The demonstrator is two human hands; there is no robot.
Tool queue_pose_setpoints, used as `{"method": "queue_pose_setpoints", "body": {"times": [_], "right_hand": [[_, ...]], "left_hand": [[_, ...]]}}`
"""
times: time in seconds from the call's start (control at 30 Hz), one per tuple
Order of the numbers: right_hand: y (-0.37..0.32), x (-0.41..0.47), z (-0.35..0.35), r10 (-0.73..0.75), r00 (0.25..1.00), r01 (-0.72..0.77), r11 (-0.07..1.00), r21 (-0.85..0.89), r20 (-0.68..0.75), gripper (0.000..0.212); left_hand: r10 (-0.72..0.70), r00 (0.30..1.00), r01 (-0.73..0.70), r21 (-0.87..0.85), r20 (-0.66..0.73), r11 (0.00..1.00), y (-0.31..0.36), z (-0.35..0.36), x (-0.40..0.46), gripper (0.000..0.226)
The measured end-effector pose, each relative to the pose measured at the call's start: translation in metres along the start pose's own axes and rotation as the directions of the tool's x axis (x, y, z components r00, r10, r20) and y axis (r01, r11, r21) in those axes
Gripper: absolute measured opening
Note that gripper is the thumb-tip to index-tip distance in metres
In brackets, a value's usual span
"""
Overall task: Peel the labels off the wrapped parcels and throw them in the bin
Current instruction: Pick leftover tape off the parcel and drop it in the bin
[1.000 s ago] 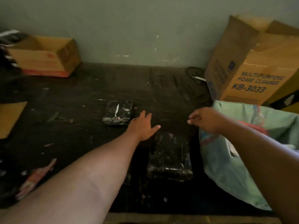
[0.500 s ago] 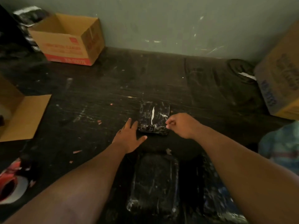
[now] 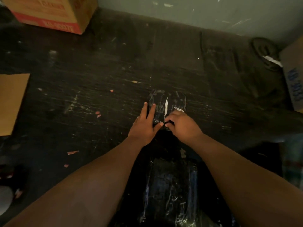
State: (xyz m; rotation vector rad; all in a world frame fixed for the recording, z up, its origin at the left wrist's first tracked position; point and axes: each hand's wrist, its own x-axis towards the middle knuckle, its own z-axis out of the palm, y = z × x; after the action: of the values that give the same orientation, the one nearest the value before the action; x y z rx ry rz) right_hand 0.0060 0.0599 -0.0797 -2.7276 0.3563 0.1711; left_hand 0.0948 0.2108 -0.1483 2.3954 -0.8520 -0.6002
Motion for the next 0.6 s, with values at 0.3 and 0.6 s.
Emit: {"method": "queue_pose_setpoints", "body": {"times": [0.3,0.6], "right_hand": [[0.007,0.005,0.017,-0.082,0.990,0.073,0.995,-0.074,-0.117,0.020],[0.006,0.004,0.028,-0.129,0.971,0.104,0.986,-0.130,-0.202,0.020]], "left_hand": [[0.056,0.997,-0.065,-0.178,-0.055,0.982,-0.007,0.014,0.002,0.085],[0.052,0.996,-0.064,-0.195,-0.069,0.979,-0.006,0.016,0.002,0.085]]}}
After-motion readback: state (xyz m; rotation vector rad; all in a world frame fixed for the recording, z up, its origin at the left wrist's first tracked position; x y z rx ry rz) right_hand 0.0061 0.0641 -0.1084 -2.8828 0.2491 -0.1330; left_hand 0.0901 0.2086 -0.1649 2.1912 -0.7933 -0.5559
